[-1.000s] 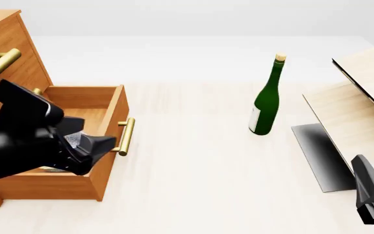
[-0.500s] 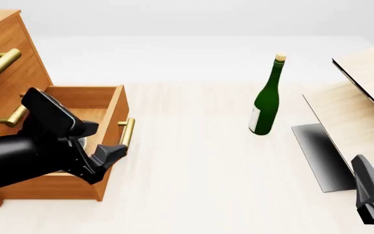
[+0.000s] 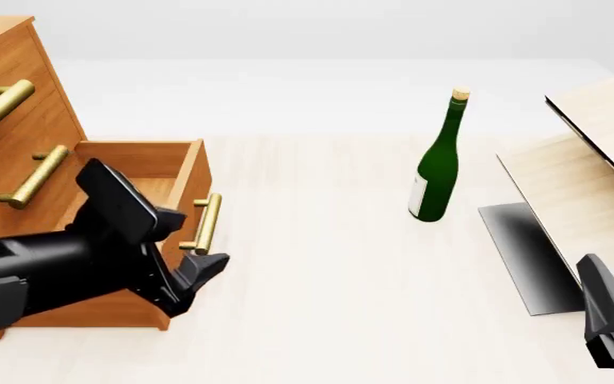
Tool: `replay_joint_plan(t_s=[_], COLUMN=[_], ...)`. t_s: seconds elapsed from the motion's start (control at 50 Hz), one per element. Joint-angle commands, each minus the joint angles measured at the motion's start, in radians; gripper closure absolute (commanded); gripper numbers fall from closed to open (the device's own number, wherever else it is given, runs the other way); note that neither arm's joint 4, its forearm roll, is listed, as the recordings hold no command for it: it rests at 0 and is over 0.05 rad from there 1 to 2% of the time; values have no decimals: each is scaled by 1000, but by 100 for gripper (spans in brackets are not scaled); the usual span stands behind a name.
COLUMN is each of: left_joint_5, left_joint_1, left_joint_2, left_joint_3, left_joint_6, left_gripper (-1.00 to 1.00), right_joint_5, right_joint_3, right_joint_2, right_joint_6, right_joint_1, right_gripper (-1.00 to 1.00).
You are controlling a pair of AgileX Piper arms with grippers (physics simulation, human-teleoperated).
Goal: Put the bowl in the bottom drawer of the cabinet and close it.
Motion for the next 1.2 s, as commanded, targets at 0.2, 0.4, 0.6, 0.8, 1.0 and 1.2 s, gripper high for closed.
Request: replay_joint_plan(t_s=[0.2, 0.4, 0.6, 0.8, 1.0, 1.2], left_joint_5=[-74, -95, -110, -121, -143, -183], left_joint_1=[-29, -49, -70, -80, -97, -99], left_joint_2=[101, 140, 171, 198, 250, 326], left_joint_3=[43, 42, 42, 40, 38, 36], left_joint_6=[-11, -18, -34, -55, -90, -114], left_gripper=[-100, -100, -100, -100, -100, -100], right_joint_5=[0, 0, 0, 0, 0, 0], right_joint_3=[0, 0, 0, 0, 0, 0], right_joint_2=[0, 0, 0, 0, 0, 0], right_joint_6=[0, 0, 0, 0, 0, 0], right_joint_1=[0, 0, 0, 0, 0, 0], right_gripper=[-100, -100, -100, -100, -100, -100])
